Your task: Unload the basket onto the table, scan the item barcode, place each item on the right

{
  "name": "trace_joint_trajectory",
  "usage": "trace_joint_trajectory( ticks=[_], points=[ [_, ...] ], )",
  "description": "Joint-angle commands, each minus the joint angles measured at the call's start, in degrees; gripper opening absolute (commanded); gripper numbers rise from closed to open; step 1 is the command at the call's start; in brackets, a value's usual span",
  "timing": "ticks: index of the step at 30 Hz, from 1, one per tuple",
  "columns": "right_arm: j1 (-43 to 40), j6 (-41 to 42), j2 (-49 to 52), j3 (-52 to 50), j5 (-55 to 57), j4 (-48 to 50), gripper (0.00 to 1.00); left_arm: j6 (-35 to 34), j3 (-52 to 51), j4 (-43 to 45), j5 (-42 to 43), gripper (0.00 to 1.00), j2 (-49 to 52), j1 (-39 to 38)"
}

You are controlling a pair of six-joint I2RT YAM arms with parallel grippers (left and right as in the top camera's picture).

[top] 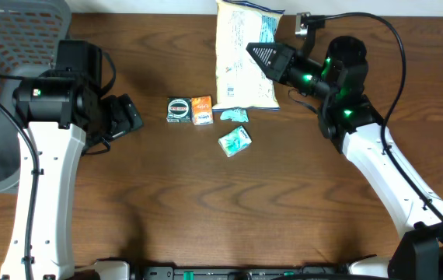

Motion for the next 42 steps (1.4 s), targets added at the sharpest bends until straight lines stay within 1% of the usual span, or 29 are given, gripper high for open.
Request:
trace_joint_trajectory(
  ticks=[1, 23, 25, 26, 28, 31, 35, 36, 39, 42],
  points=[
    [-0.37, -4.59, -0.09, 0.42, -0.70, 0.33, 0.01, -0.52, 0.04, -0.37, -0.35, 0.98, 0.33, 0.04],
    [-0.37, -6.14, -0.07, 0.42, 0.28, -1.18, 0.01, -0.52, 0.04, -0.37, -0.35, 0.98, 0.33, 0.02],
    [-0.35, -8.44, -0.07, 0.42, 1.44, -1.99, 0.01, -0.52, 0.04, -0.37, -0.35, 0.98, 0.33, 0.04],
    [-0.35, -11.13, -0.07, 0.42, 2.62, -2.84, 0.01, -0.52, 0.04, -0.37, -0.35, 0.98, 0.33, 0.04],
    [-0.22, -17.14, -0.07, 0.42, 7.76, -6.40, 0.01, -0.52, 0.04, -0.37, -0.35, 0.98, 0.33, 0.02],
    [0.09, -24.09, -0.07, 0.42, 20.48, -14.19, 0.01, -0.52, 0.04, -0.37, -0.35, 0.98, 0.33, 0.02],
    [0.98, -33.88, 0.04, 0.42, 40.98, -23.87, 0.01, -0.52, 0.04, -0.37, -0.35, 0.98, 0.33, 0.02],
    [1.44, -37.07, 0.15, 0.42, 49.16, -26.88, 0.02, -0.52, 0.04, -0.37, -0.35, 0.98, 0.33, 0.04],
    [2.25, -42.88, 0.76, 0.42, 63.17, -31.08, 0.02, -0.52, 0.04, -0.37, -0.35, 0.98, 0.33, 0.02],
    [2.54, -47.28, 2.43, 0.42, 75.17, -33.09, 0.01, -0.52, 0.04, -0.37, -0.35, 0.98, 0.33, 0.04]
  ],
)
